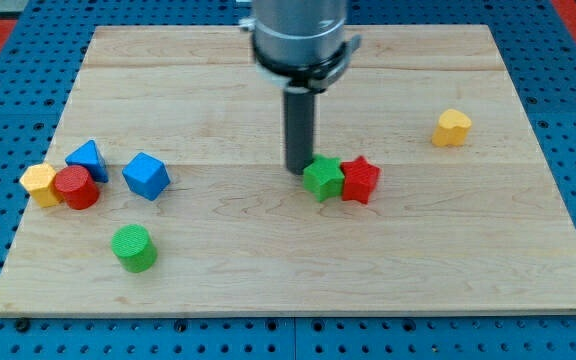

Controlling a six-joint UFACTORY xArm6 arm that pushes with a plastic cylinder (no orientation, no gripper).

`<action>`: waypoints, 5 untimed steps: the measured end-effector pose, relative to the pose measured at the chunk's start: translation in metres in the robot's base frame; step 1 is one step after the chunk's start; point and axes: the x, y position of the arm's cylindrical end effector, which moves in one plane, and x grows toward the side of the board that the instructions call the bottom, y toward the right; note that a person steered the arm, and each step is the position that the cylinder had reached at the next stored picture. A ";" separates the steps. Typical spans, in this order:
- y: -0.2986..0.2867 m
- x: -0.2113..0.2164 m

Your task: Point your arm at the green circle

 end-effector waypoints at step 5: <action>-0.091 0.069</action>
